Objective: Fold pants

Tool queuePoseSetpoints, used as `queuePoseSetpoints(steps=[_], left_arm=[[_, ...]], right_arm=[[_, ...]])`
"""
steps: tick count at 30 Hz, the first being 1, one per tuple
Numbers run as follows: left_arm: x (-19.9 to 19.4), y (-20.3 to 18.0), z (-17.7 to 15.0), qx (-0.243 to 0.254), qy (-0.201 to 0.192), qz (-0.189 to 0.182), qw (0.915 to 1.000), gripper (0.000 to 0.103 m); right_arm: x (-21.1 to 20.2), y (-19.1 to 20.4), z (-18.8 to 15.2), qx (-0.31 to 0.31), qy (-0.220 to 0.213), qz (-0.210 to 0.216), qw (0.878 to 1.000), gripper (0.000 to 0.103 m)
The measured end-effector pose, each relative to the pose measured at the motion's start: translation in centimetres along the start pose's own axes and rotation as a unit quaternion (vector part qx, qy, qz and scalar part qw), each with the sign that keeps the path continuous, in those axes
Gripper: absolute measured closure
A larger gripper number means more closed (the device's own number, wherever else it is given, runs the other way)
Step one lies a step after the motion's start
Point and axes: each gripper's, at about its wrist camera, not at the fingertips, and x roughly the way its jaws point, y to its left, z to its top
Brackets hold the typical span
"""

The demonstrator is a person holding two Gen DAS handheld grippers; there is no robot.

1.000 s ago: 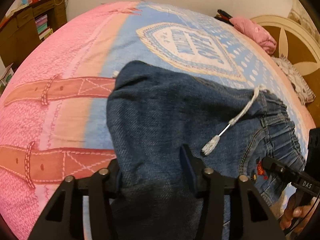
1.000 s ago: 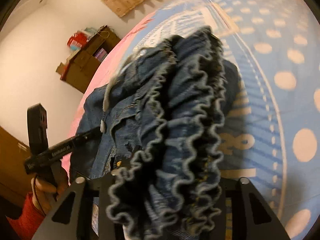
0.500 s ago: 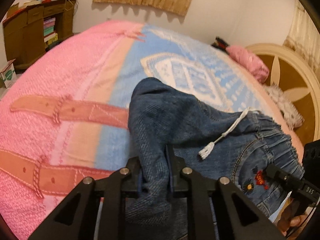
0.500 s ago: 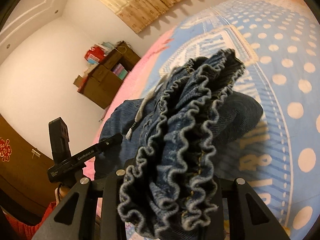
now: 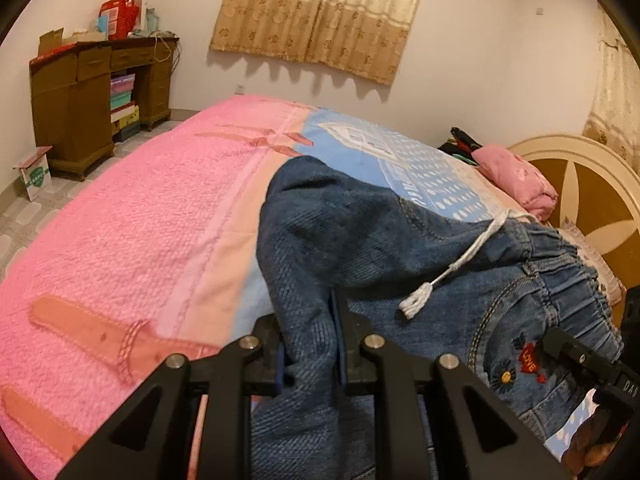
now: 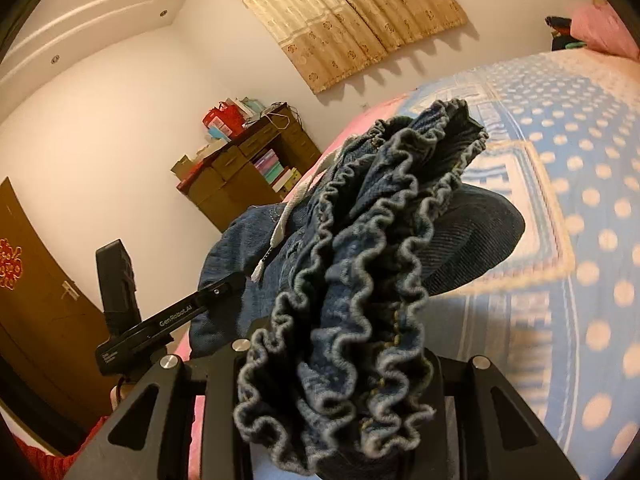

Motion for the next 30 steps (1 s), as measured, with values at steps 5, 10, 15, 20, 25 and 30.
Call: queuePoseSetpoints(steps=[5,10,15,20,25,30], left_arm=[[2.9,-0.3,1.0,0.001,0.001,0.016,0.9999,0.085],[4.6,-0.6,1.9,-0.002,0.001,0.024,0.9997,0.086],[5.8,-0.7,2.1,-0.001,0.005,0.034,0.9994,0.088],[6.7,-1.4,1.5,0.014,0.011,0.055,0.9983,0.091],[7.0,-1.9,1.3,0.037,0.006,0.076,0.9964,0.095],[8.8,-1.9,0.2,0.043,0.038,0.099,0.9935,0.095]], right_arm=[[2.3,-1.7,1.1,-0.003,0.010,-0.014,1.000,0.067],[3.9,-3.5,1.5,0.013,0.011,-0.015,1.000,0.068],[4.8,-4.1,2.2,0.010,0.008,-0.022,1.000,0.068],[5.5,-4.5,2.6,-0.004,0.011,-0.039,0.999,0.068],[6.9,-5.2,1.9,-0.008,0.025,-0.068,0.997,0.068],[8.0,-8.4,-0.3,0.034,0.030,-0.114,0.992,0.068]])
